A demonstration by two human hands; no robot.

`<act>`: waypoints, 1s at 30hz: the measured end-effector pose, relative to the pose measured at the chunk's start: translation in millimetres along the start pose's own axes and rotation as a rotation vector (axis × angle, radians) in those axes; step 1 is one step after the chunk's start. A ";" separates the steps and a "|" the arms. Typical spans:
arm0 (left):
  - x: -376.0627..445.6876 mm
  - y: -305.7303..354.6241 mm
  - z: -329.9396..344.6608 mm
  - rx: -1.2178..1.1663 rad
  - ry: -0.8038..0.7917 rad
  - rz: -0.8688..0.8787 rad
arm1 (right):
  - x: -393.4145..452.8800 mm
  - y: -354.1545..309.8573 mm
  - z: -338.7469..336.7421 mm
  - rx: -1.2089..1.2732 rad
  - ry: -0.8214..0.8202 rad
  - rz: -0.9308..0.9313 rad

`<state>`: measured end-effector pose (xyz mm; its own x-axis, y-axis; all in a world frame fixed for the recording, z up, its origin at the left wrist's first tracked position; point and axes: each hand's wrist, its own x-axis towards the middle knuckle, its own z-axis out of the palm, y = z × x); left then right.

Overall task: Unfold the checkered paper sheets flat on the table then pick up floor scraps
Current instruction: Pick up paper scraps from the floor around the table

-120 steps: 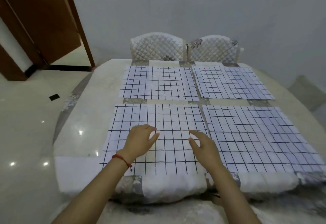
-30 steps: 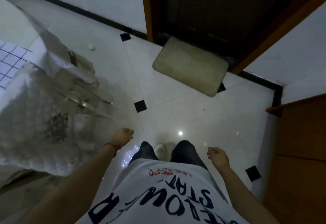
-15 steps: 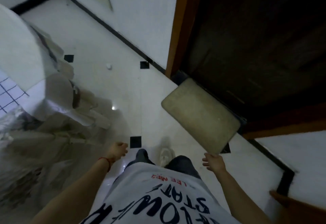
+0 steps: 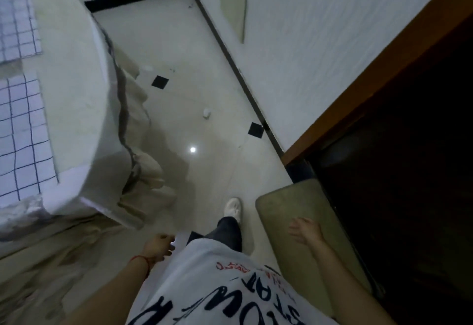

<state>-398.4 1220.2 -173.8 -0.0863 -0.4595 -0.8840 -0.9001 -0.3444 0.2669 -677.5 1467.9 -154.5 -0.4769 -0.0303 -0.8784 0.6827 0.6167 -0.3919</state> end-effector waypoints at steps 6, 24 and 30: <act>32.3 137.6 -15.3 -0.050 0.025 0.093 | 39.5 -96.3 -7.3 -0.044 0.035 -0.003; 110.4 351.1 -75.0 -0.323 0.155 0.061 | 169.9 -451.7 92.9 -0.530 -0.192 -0.185; 140.2 356.0 -97.7 -0.442 0.163 -0.120 | 195.1 -541.1 176.5 -0.612 -0.267 -0.192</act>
<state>-689.2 953.2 -165.2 0.1073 -0.5055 -0.8561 -0.6292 -0.7013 0.3352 -1042.3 989.4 -162.2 -0.3522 -0.3275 -0.8768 0.1278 0.9112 -0.3917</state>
